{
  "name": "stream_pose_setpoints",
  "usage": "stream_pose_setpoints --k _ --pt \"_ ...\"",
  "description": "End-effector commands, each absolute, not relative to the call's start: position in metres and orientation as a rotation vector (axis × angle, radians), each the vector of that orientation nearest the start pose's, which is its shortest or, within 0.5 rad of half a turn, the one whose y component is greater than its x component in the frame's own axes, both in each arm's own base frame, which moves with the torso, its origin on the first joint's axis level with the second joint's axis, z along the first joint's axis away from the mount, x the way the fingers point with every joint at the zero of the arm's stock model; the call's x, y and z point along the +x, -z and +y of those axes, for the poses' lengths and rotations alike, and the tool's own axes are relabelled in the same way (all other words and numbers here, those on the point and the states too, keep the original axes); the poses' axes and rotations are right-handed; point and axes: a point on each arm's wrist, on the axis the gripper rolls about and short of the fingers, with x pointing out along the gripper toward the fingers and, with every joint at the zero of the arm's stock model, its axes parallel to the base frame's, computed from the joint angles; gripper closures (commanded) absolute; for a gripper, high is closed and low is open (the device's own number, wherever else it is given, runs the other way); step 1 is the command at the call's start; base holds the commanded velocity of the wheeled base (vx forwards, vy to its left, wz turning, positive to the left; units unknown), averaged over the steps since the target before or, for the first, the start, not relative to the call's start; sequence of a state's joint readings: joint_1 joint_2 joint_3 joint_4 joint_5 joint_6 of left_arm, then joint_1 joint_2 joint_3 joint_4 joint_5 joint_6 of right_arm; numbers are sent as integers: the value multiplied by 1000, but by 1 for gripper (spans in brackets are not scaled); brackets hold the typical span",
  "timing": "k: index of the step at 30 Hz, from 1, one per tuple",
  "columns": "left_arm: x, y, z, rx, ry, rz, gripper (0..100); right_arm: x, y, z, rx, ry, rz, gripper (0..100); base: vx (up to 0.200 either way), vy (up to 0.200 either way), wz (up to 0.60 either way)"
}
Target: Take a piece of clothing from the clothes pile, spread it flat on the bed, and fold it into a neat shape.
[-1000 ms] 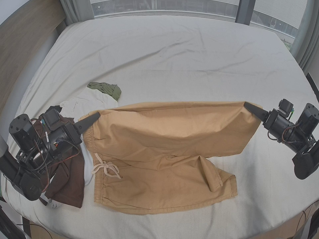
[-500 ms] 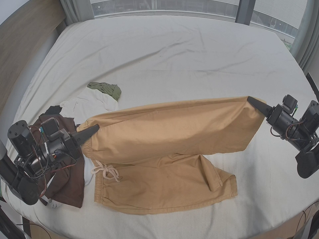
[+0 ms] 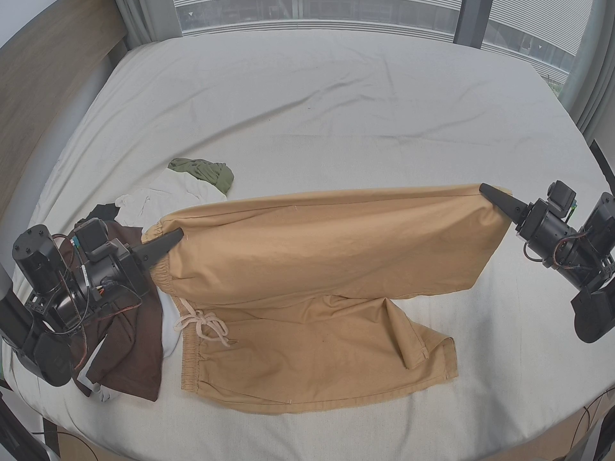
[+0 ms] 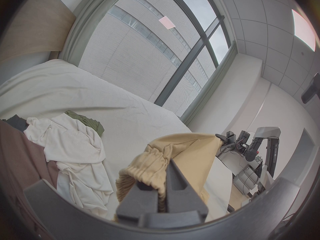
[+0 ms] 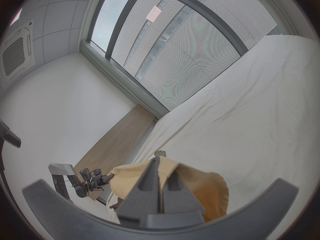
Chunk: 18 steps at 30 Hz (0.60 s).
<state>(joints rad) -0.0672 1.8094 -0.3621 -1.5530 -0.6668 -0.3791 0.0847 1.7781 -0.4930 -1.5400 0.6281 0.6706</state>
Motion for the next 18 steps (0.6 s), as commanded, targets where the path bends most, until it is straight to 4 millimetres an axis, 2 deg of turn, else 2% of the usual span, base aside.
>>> stream_pose_setpoints --k 1,12,18 --pt "264 -136 -31 -331 737 40 100 276 -172 37 568 -762 -4 100 0 0 0" --pt "266 -137 -31 -322 739 33 100 276 -172 37 569 -764 -1 100 0 0 0" --pt "266 -139 -34 -320 746 23 100 272 -171 46 565 -788 7 100 0 0 0"
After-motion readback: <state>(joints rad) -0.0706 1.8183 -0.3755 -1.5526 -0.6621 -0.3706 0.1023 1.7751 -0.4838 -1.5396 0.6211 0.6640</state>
